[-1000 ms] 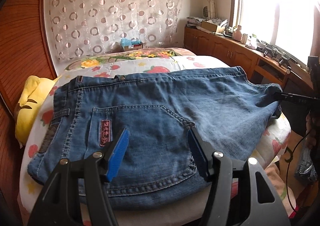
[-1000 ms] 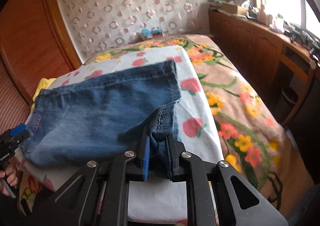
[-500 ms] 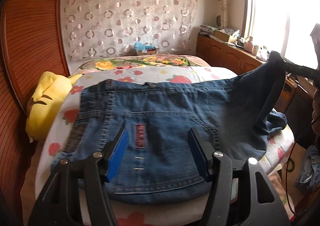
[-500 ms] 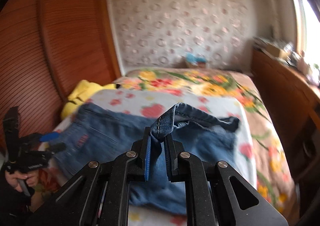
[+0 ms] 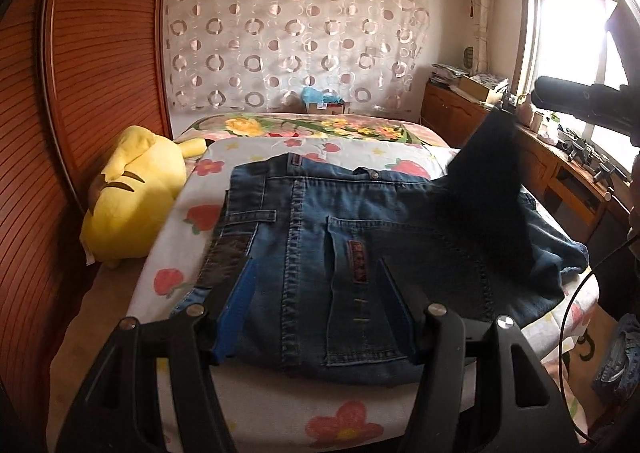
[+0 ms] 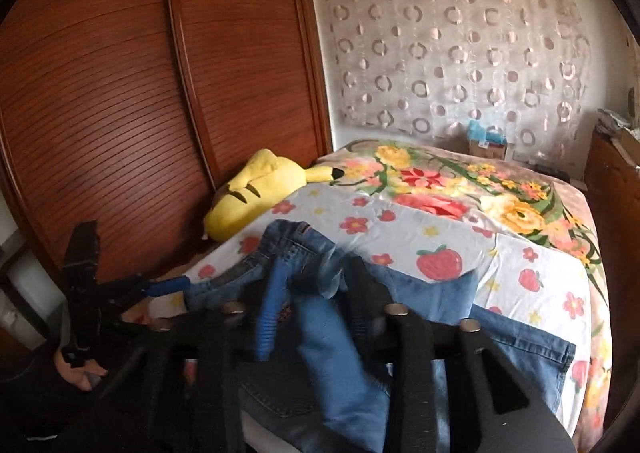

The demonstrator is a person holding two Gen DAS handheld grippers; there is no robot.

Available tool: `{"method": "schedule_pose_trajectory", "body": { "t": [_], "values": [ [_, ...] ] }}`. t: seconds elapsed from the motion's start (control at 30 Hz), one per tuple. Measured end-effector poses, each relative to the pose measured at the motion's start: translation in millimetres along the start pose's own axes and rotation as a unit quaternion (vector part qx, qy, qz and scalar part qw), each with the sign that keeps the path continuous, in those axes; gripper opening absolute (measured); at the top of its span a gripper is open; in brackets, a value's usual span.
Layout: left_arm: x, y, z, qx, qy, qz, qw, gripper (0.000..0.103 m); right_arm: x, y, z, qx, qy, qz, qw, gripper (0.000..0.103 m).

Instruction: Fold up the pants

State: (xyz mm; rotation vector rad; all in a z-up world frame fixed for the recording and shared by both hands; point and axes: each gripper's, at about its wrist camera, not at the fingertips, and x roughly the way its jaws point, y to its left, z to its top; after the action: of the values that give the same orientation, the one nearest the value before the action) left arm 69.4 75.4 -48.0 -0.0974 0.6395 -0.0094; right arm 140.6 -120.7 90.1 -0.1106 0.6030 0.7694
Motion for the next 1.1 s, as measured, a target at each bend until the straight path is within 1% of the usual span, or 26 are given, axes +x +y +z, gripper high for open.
{"method": "schedule_pose_trajectory", "body": {
  "t": [0.13,0.3,0.43,0.47,0.7,0.9,0.97,1.0,1.03,1.1],
  "values": [
    [5,0,0,0.002,0.002,-0.002,1.0,0.06,0,-16,-8,0.009,0.009,-0.024,1.0,0.037],
    [16,-10,1,0.012,0.007,-0.013,0.9998,0.06,-2,-38,-33,0.018,0.024,-0.061,0.998,0.04],
    [28,-19,2,0.024,0.018,-0.029,0.9991,0.06,5,-55,-51,0.032,0.034,-0.077,0.996,0.054],
    [30,-22,3,0.026,0.02,-0.032,0.9989,0.06,9,-60,-57,0.036,0.039,-0.08,0.995,0.055],
    [49,-35,5,0.052,0.037,-0.044,0.997,0.06,33,-73,-80,0.053,0.066,-0.086,0.993,0.055],
    [64,-37,6,0.059,0.053,-0.048,0.9957,0.06,54,-80,-95,0.062,0.09,-0.089,0.99,0.055],
    [69,-38,6,0.06,0.058,-0.055,0.995,0.06,61,-83,-99,0.065,0.097,-0.09,0.989,0.055],
    [71,-39,7,0.061,0.062,-0.057,0.9946,0.06,63,-85,-100,0.067,0.099,-0.09,0.989,0.055],
    [73,-40,7,0.062,0.065,-0.059,0.9942,0.056,66,-87,-101,0.07,0.102,-0.09,0.988,0.055],
    [76,-42,9,0.063,0.069,-0.069,0.9932,0.055,70,-91,-103,0.077,0.107,-0.087,0.987,0.055]
  ]
}}
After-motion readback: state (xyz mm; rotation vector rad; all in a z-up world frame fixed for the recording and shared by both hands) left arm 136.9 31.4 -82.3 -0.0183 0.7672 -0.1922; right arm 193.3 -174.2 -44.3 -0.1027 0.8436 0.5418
